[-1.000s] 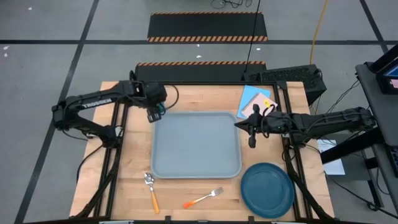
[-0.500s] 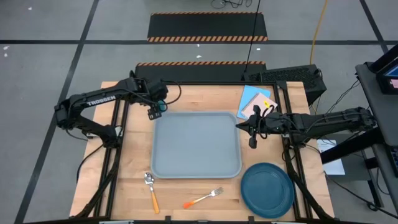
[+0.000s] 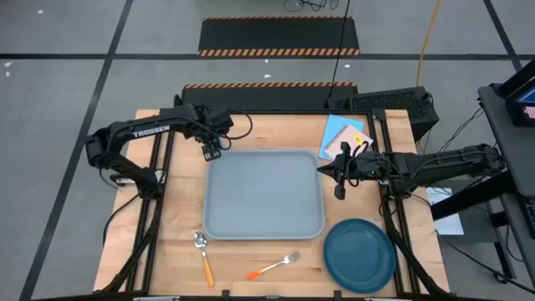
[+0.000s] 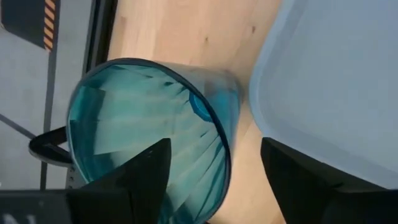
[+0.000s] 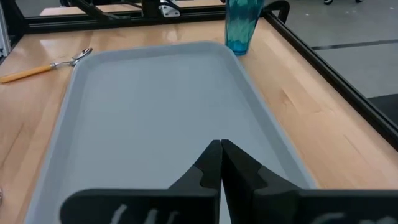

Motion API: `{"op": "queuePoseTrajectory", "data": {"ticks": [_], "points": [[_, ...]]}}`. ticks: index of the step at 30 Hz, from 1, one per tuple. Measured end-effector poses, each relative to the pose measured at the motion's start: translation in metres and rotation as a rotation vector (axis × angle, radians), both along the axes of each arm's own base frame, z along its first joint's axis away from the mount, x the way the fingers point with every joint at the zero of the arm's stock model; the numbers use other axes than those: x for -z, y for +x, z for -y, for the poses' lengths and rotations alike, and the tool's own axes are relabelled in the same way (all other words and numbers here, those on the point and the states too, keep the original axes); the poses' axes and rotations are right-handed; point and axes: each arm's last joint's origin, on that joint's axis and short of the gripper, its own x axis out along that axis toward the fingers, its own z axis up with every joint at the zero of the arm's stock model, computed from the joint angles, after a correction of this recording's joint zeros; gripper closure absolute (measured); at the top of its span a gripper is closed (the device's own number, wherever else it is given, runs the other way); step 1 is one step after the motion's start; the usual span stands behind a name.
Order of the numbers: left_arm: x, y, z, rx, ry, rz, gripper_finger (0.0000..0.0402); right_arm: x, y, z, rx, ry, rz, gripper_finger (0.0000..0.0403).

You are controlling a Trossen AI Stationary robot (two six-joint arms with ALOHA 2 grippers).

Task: Pick and place plate/cup/fork/spoon on tray
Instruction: Put the blue cup on the top right of the gray serving tray

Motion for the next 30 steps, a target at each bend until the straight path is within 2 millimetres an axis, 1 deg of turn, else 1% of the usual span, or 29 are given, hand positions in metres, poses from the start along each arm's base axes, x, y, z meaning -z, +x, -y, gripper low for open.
{"op": "queuePoseTrajectory", "data": {"ticks": [4, 10, 15, 22, 24, 30], "points": [[0.001, -0.001, -0.002, -0.002, -0.003, -0.007, 0.0189, 0.000, 0.000, 0.000, -0.001, -0.003, -0.001, 0.0403], [0.001, -0.003, -0.007, -0.008, -0.024, 0.001, 0.0256, 0.001, -0.001, 0.000, -0.004, -0.010, -0.016, 0.0403], [0.002, -0.005, -0.011, -0.023, -0.038, 0.011, 0.0311, 0.003, -0.001, 0.000, 0.012, 0.020, -0.025, 0.0403], [0.002, -0.006, -0.012, -0.016, -0.051, 0.016, 0.0383, 0.003, -0.001, 0.000, 0.023, 0.042, -0.021, 0.0403], [0.002, -0.005, -0.012, -0.004, -0.052, 0.019, 0.0391, 0.003, -0.001, 0.000, 0.022, 0.039, -0.021, 0.0403], [0.002, -0.003, -0.008, 0.034, -0.053, 0.010, 0.0385, 0.003, -0.001, 0.000, 0.012, 0.020, -0.025, 0.0403]]}}
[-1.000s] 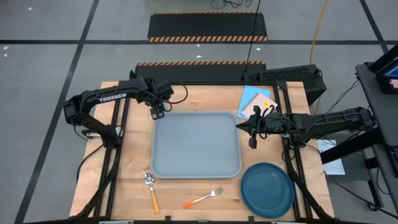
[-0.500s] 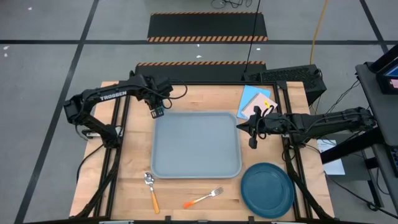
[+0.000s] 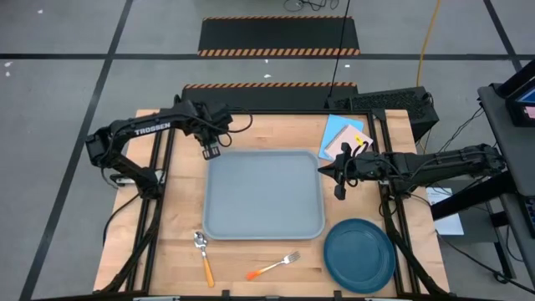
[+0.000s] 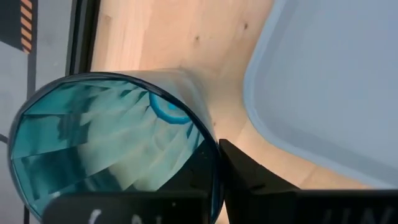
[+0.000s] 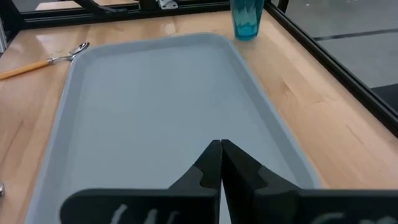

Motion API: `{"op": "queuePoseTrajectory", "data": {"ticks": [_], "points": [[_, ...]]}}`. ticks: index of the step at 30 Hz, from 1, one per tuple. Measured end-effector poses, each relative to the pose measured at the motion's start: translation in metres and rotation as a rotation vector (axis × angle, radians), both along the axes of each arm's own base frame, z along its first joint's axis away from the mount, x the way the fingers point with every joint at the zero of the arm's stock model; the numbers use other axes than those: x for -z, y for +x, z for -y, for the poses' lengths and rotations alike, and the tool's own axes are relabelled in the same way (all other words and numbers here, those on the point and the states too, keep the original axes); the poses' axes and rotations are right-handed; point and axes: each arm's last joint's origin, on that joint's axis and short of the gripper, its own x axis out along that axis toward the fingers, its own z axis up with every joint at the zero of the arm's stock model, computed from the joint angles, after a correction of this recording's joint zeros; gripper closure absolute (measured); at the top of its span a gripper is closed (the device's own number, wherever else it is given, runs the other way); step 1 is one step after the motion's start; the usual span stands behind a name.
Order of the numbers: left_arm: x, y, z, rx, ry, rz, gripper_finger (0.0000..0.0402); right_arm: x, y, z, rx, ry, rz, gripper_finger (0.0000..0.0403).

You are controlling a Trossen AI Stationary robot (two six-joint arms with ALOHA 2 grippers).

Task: Pick and place plate/cup/fork/spoon on tray
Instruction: Put the blue cup on the top right of the gray serving tray

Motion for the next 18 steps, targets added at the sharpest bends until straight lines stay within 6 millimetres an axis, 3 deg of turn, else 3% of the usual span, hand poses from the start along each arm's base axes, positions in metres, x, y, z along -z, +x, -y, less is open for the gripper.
{"op": "queuePoseTrajectory", "data": {"ticks": [10, 18], "points": [[-0.007, 0.005, 0.014, 0.067, 0.004, -0.036, 0.0389, 0.000, 0.000, 0.000, 0.000, -0.001, 0.000, 0.0403], [-0.042, 0.012, 0.047, 0.160, 0.010, -0.072, 0.0390, 0.000, 0.000, 0.000, 0.002, -0.001, 0.000, 0.0403]]}}
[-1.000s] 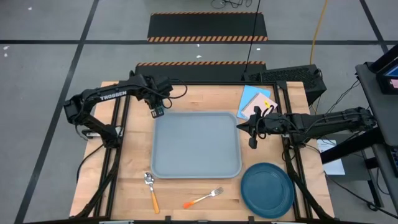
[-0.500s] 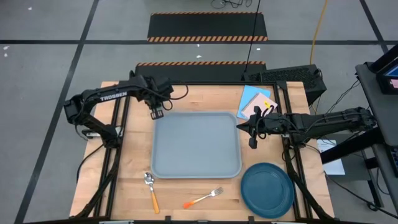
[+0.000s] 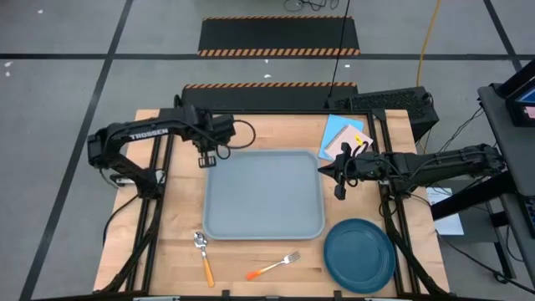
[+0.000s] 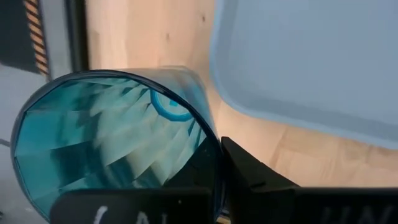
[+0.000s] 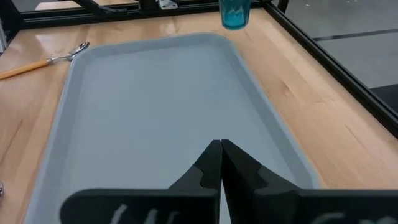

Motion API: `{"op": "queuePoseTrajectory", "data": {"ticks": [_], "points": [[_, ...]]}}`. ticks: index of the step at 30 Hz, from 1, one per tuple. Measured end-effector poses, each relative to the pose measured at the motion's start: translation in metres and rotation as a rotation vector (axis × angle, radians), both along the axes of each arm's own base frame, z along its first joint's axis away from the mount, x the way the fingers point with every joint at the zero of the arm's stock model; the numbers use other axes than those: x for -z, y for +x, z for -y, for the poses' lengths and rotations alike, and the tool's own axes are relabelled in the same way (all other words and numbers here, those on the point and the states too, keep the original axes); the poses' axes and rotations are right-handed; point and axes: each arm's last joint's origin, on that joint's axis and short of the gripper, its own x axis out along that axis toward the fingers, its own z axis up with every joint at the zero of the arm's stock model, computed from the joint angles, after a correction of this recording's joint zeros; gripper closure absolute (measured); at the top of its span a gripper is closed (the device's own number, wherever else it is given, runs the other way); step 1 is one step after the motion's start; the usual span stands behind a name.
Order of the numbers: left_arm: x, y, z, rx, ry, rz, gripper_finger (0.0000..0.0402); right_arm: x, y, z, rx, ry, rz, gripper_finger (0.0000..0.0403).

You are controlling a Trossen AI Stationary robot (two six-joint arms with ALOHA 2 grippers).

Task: Pick and place plate/cup/fork/spoon on tray
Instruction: Put the blue cup on the top right of the gray serving tray

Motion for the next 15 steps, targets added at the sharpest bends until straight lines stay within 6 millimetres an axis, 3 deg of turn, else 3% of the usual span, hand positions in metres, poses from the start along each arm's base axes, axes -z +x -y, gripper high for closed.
{"op": "queuePoseTrajectory", "data": {"ticks": [8, 15], "points": [[-0.048, 0.006, 0.040, 0.111, 0.025, 0.077, 0.0393, 0.000, 0.000, 0.000, 0.011, 0.019, 0.004, 0.0403], [-0.072, 0.005, 0.078, 0.210, 0.019, 0.136, 0.0394, 0.000, 0.000, 0.000, 0.017, 0.031, 0.007, 0.0403]]}}
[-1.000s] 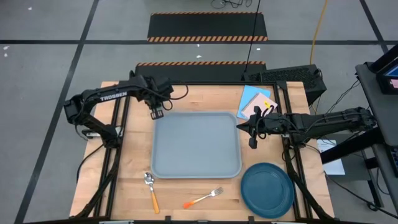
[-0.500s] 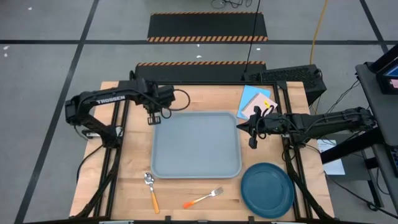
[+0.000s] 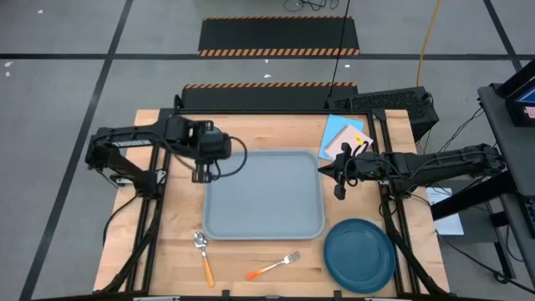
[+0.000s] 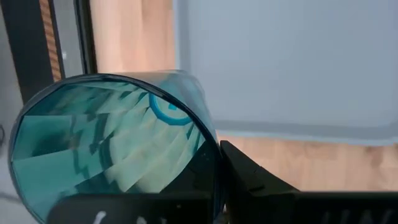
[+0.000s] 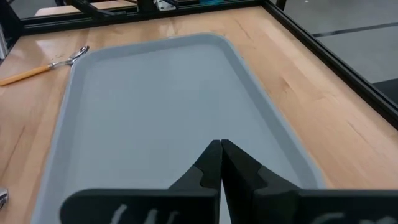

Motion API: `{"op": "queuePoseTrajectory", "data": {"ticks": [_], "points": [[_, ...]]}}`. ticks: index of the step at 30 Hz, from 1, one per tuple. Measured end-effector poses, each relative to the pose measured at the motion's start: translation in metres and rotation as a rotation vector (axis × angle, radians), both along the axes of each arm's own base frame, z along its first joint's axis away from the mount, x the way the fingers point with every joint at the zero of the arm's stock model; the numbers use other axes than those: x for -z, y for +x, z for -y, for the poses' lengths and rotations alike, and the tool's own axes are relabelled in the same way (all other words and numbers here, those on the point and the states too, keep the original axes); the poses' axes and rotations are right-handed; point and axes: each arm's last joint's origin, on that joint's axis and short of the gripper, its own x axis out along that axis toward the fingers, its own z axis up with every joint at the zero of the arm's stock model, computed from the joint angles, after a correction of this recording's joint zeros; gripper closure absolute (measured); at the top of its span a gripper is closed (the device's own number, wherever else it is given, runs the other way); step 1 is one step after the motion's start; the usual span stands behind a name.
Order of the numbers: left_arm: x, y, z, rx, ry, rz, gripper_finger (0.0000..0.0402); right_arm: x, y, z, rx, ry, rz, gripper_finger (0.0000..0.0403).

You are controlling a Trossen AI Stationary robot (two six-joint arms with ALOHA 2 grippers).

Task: Pick and place plate/cup/fork/spoon on tray
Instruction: Put the blue cup on the top right of the gray serving tray

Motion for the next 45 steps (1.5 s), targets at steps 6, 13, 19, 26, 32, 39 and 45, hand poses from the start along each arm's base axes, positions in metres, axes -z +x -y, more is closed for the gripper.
{"op": "queuePoseTrajectory", "data": {"ticks": [6, 13, 19, 26, 32, 39, 45], "points": [[-0.009, -0.001, 0.025, 0.118, -0.030, 0.033, 0.0389, 0.000, 0.000, 0.000, 0.001, 0.001, 0.001, 0.0403], [-0.010, -0.003, 0.044, 0.236, -0.036, 0.024, 0.0394, 0.000, 0.000, 0.000, -0.001, -0.001, 0.000, 0.0403], [-0.005, -0.003, 0.045, 0.259, -0.029, 0.000, 0.0386, 0.000, 0.000, 0.000, -0.001, -0.001, 0.001, 0.0403], [0.018, 0.002, 0.037, 0.258, -0.020, -0.065, 0.0393, -0.001, 0.000, 0.000, 0.006, 0.012, 0.011, 0.0403], [0.041, 0.011, 0.025, 0.273, -0.009, -0.073, 0.0390, -0.001, 0.000, 0.000, 0.007, 0.013, 0.010, 0.0403], [0.072, 0.011, 0.001, 0.193, -0.023, -0.145, 0.0385, -0.001, 0.000, 0.000, 0.008, 0.015, 0.010, 0.0403], [0.100, 0.008, -0.013, 0.150, -0.035, -0.193, 0.0390, 0.000, 0.000, 0.000, 0.008, 0.015, 0.010, 0.0403]]}}
